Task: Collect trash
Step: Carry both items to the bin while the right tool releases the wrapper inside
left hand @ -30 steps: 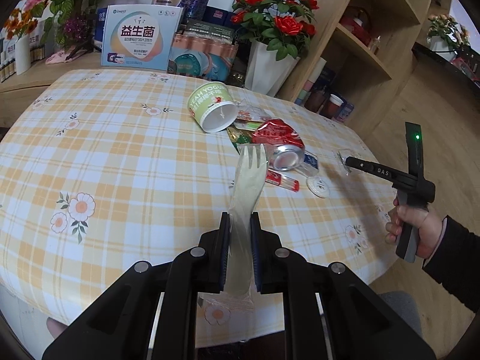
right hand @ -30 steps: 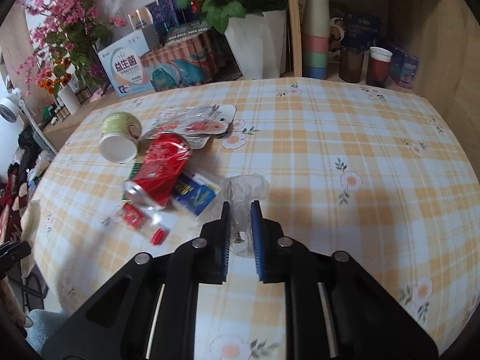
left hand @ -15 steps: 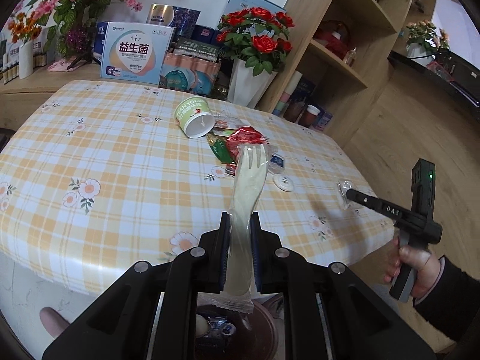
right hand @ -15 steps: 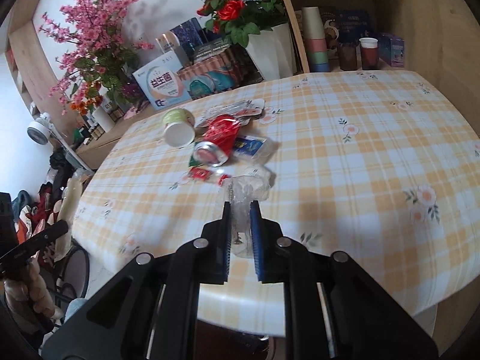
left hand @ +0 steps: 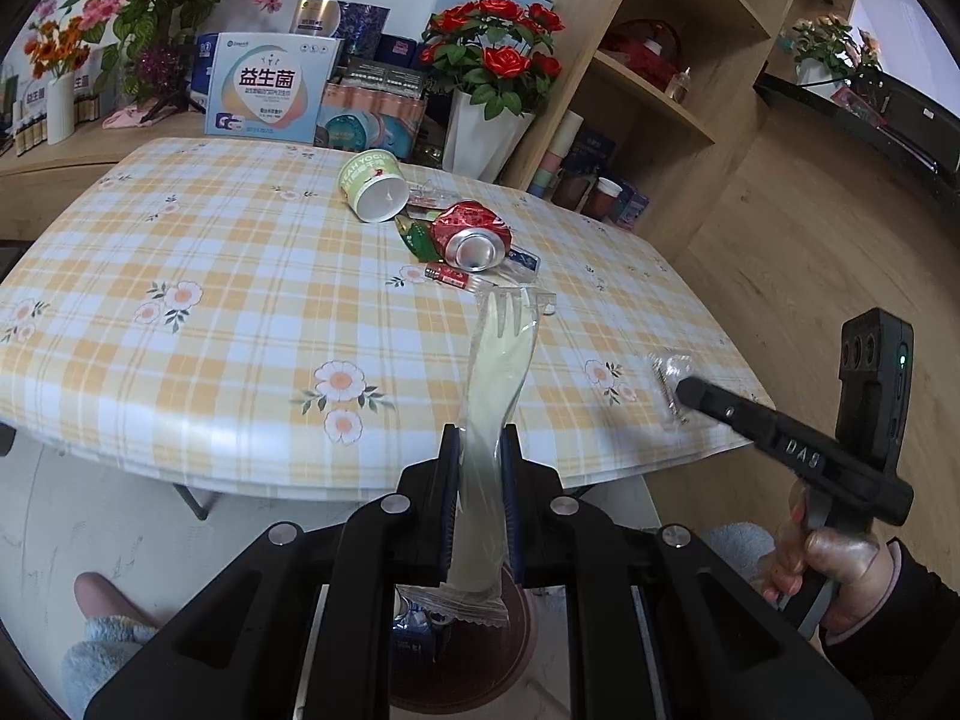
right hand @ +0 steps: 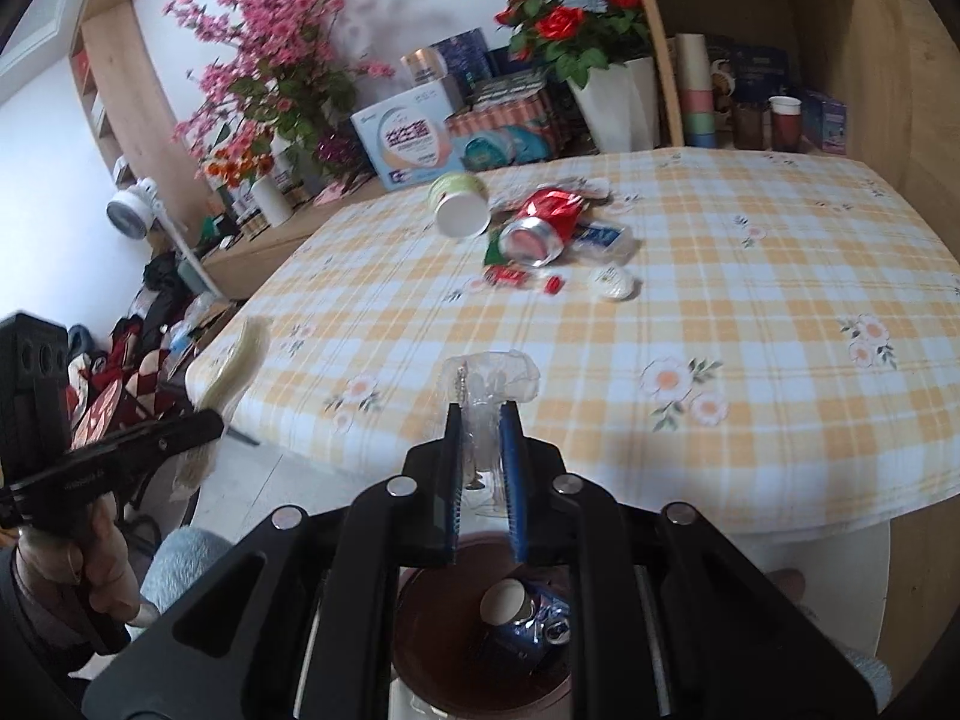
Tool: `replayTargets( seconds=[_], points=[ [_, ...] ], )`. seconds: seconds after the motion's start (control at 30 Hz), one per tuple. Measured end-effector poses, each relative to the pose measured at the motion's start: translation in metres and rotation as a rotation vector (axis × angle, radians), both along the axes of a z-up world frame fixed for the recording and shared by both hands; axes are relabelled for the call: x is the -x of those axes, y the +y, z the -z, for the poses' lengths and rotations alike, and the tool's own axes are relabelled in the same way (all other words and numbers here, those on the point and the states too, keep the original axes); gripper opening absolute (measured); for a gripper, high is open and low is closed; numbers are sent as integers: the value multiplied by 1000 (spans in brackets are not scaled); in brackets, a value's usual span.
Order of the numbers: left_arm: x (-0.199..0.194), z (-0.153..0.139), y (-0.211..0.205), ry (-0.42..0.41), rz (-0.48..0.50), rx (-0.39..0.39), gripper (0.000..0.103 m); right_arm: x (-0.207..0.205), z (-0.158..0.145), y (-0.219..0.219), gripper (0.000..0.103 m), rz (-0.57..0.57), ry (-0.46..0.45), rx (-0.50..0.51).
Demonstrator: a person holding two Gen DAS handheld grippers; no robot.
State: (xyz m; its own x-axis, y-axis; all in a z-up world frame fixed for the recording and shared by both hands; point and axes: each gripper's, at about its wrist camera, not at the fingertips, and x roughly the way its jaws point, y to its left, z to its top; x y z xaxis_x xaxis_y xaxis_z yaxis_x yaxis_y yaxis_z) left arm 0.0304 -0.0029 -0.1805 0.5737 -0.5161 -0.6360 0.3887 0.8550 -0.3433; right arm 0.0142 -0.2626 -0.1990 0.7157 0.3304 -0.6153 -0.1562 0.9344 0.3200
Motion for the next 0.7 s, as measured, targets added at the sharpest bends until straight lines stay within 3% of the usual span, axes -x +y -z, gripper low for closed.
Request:
replayTargets(
  seconds=[0.5, 0.57, 0.7],
  points=[
    [51, -13, 2, -43, -28, -8, 13, 44, 7, 32, 19, -104, 18, -8],
    [53, -14, 2, -48, -30, -12, 13, 46, 3, 33, 39, -108, -3, -12],
    [51, -8, 4, -34, -35, -17, 13, 49, -8, 28, 65, -73, -54, -26]
  ],
)
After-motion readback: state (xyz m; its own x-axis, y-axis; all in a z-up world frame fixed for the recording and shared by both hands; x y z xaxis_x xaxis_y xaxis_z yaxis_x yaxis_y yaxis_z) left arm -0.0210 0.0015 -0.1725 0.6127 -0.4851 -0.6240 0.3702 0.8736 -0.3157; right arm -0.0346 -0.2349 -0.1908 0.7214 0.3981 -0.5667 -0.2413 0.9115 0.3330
